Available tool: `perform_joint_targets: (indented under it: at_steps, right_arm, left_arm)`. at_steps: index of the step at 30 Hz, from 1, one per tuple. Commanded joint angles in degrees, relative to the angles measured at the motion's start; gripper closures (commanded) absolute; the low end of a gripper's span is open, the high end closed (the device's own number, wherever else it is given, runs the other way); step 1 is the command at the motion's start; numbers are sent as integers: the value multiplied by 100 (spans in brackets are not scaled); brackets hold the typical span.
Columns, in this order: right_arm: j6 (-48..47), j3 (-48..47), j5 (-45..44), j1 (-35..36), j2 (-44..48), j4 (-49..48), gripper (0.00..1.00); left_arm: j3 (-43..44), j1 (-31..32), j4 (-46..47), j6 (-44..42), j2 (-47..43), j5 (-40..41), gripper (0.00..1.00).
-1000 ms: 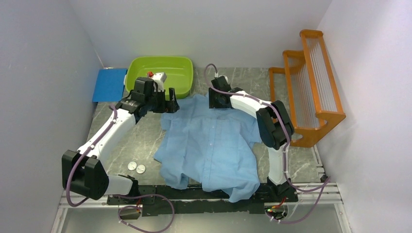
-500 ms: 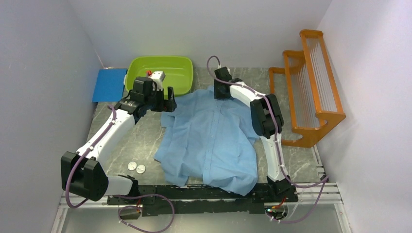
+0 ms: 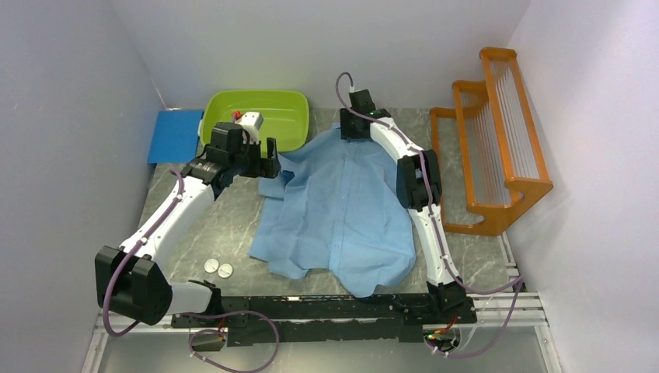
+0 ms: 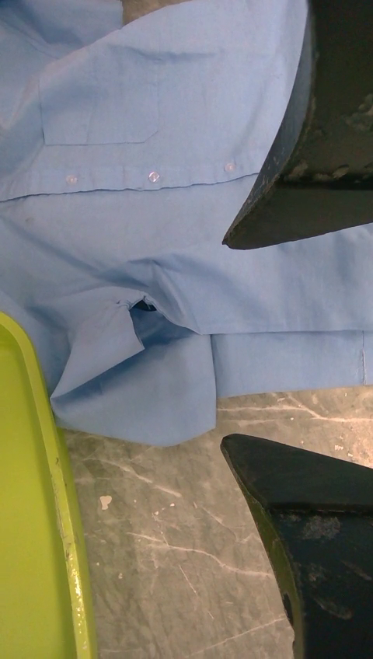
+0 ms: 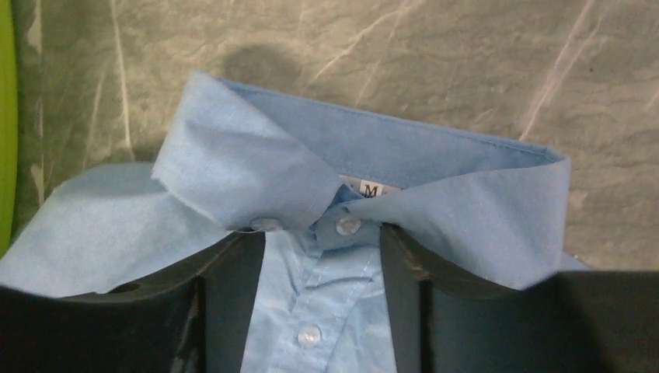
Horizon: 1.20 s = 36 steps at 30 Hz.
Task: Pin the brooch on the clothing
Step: Flatten out the clothes at the center of the board.
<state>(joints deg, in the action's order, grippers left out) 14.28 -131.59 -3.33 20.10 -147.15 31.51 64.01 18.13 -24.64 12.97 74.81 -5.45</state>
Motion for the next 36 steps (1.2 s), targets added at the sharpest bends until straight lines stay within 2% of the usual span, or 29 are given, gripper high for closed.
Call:
perform_joint_targets:
  at_steps: [1, 5, 7, 12, 18, 22, 27, 31, 36]
  right_arm:
    - [-195, 545, 303, 6, 1230, -323, 35]
    - [-26, 2584, 737, 58, 2873, -930, 17]
    - [181, 3510, 898, 112, 3701, -1143, 13]
    - [749, 5766, 1623, 187, 5523, -1667, 12]
    - [1094, 8022, 2023, 180, 7351, -1887, 12]
    - [1383, 9047, 2207, 145, 8269, -1843, 11]
    - [1994, 10158, 2342, 22, 8970, -1959, 12]
    - [2308, 10705, 2319, -265, 9288, -1960, 12]
    - [2438, 10910, 2289, -735, 9428, -1944, 12]
  left_arm:
    - [78, 6, 112, -123, -156, 140, 6]
    - [155, 6, -9, -142, -121, 159, 6]
    - [175, 6, -64, -155, -111, 73, 6]
    - [232, 15, -663, 631, -171, -142, 6]
    - [-1194, 17, -611, 1999, -1102, -679, 6]
    - [-2334, 15, -502, 2758, -1865, -922, 6]
    - [-3420, 15, -302, 3466, -2611, -1261, 6]
    - [-3936, 15, 48, 3669, -2766, -1763, 10]
    - [-4191, 24, 351, 3652, -2600, -2089, 15]
